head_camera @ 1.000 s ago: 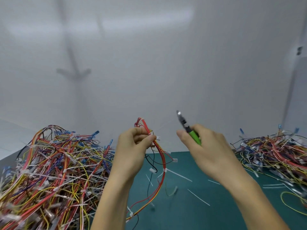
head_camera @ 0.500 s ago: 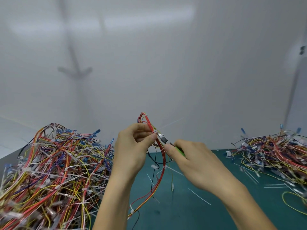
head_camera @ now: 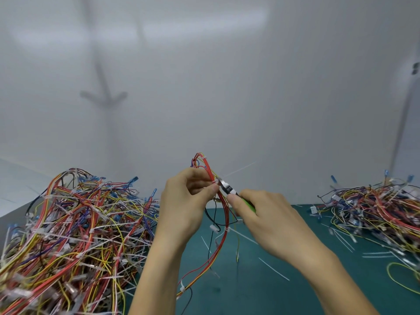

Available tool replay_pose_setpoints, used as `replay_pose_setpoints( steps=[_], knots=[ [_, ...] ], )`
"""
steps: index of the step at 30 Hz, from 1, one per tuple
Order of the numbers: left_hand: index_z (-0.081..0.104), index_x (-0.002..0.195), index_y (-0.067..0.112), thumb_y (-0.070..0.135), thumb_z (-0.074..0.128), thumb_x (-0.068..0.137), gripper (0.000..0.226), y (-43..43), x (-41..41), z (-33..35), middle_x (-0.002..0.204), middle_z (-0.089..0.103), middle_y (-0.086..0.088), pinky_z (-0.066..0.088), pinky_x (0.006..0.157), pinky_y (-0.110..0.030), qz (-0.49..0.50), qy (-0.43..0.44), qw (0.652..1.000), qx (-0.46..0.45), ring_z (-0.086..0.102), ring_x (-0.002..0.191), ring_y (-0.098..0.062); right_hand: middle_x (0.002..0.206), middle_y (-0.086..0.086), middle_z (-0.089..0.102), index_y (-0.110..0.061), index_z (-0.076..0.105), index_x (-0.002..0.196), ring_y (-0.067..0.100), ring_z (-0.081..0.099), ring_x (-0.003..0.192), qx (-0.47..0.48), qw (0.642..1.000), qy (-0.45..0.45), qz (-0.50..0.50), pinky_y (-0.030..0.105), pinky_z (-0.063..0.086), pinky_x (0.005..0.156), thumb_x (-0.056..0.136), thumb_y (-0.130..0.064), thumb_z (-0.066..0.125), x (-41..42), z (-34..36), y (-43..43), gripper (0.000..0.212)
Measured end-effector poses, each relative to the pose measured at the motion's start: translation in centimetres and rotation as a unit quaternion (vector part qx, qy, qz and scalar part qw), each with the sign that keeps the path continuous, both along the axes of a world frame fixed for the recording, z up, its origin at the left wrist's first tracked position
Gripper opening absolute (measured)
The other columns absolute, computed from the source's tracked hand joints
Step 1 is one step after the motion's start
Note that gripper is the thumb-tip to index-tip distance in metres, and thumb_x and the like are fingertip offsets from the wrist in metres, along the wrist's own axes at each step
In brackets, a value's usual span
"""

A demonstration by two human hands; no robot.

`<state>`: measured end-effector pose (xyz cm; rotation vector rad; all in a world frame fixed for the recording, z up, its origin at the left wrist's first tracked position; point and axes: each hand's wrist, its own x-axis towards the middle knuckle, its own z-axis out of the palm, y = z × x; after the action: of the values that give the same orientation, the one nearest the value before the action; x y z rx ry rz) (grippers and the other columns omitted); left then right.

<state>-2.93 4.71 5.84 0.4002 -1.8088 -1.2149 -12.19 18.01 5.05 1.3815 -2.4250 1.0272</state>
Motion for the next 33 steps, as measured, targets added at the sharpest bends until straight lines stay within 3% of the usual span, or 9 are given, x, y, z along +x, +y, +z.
replay_pose_setpoints(
  steps=[14,33],
  knots=[
    [0.068,0.084,0.016,0.002,0.076,0.081,0.017,0.11,0.17,0.11,0.076,0.073,0.002,0.051,0.065,-0.013,-0.001,-0.007,1.000,-0.015,0.067,0.070,-0.002,0.060,0.001,0.049,-0.021,0.043,0.069,0.017,0.046,0.060,0.012,0.999,0.034,-0.017,0.032,0.026,0.049,0.096,-0.063,0.030,-0.11,0.01,0.17,0.053],
    [0.069,0.091,0.010,0.003,0.076,0.081,0.014,-0.01,0.41,0.25,0.078,0.072,0.002,0.051,0.065,-0.012,0.004,-0.037,0.998,-0.040,0.067,0.070,-0.002,0.060,0.000,0.046,-0.021,0.040,0.067,0.016,0.040,0.057,0.022,0.999,0.033,-0.008,0.032,0.027,0.050,0.097,-0.062,0.032,-0.15,0.06,0.22,0.052]
  ],
)
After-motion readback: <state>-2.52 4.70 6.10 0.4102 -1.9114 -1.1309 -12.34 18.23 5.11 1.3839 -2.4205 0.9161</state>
